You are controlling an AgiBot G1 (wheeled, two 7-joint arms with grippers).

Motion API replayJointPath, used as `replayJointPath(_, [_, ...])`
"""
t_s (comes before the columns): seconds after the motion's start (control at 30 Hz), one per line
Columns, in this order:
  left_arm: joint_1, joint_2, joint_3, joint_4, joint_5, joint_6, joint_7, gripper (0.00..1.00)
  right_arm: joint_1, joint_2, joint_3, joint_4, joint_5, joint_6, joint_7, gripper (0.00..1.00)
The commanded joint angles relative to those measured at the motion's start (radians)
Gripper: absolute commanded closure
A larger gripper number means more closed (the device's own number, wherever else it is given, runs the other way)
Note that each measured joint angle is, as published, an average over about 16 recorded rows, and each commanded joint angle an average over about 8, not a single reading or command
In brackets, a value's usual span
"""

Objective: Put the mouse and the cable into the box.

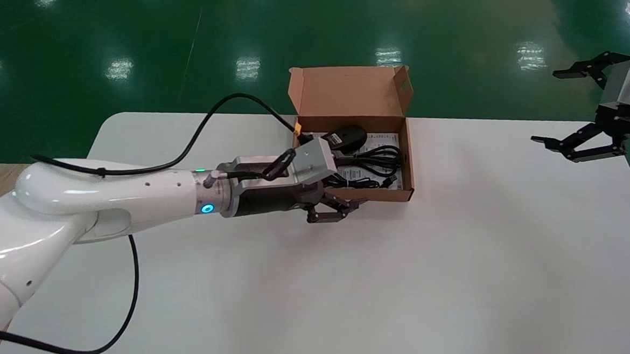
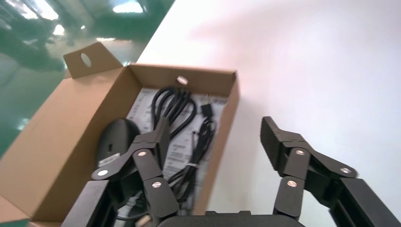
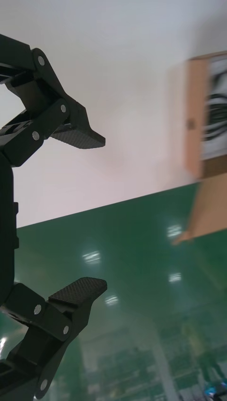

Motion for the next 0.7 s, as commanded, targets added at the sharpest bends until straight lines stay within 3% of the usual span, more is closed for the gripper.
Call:
replayJointPath(0.03, [0.020,-0.025,-0.037,-0.027,-0.007,0.028,-0.021,0.00,-0.030,0.005,0.014,0.043,0.028,-0.009,0.038,0.00])
replayJointPath(0.7, [0.221,-0.276,-0.414,-0.299,-0.074,0.314,-0.236,0.00,-0.337,0.058,0.158,0.480,0.308,-0.100,0.419,0.00])
